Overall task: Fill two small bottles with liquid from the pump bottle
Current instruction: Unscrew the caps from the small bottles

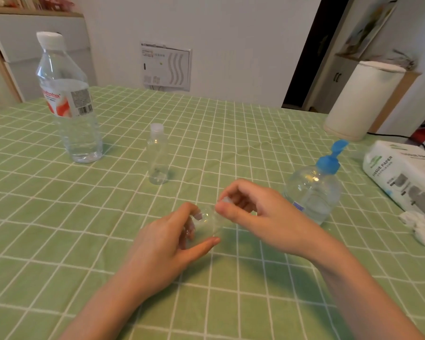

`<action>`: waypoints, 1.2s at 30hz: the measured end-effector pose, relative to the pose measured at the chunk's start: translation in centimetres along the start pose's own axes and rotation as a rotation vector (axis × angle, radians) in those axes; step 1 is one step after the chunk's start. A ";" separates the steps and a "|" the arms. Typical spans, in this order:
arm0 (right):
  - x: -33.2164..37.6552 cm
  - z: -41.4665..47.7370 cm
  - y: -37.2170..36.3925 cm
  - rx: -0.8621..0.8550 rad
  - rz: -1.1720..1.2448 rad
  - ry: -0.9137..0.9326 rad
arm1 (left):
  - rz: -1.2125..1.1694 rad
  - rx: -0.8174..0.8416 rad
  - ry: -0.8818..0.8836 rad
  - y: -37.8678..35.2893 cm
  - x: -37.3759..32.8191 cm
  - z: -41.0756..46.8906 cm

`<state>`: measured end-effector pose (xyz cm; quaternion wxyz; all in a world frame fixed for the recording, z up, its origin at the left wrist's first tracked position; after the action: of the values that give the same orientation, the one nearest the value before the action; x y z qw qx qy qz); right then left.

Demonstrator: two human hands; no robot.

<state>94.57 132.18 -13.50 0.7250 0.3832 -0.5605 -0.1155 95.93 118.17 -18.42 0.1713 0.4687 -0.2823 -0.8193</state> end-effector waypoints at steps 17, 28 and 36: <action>0.0 -0.1 -0.2 0.093 -0.044 -0.042 | 0.042 0.006 -0.020 -0.3 0.3 0.0; -2.8 0.9 3.4 -0.261 0.243 -0.147 | -0.536 -0.038 0.246 -0.4 1.5 2.5; -7.0 6.0 2.5 -0.438 0.235 -0.291 | -0.565 -0.199 0.367 -1.5 4.8 9.8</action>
<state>86.10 135.52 -16.40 0.7109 0.1291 -0.6610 -0.2027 85.05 119.69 -18.67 0.0305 0.6489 -0.0249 -0.7599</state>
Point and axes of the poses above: each hand's wrist, its own z-axis towards the middle knuckle, its own y-axis out of the back of the hand, x = y × z, the point moved 7 cm from there along z, towards the middle knuckle, and after that the axes turned 3 degrees about -z, right-handed, at the moved point
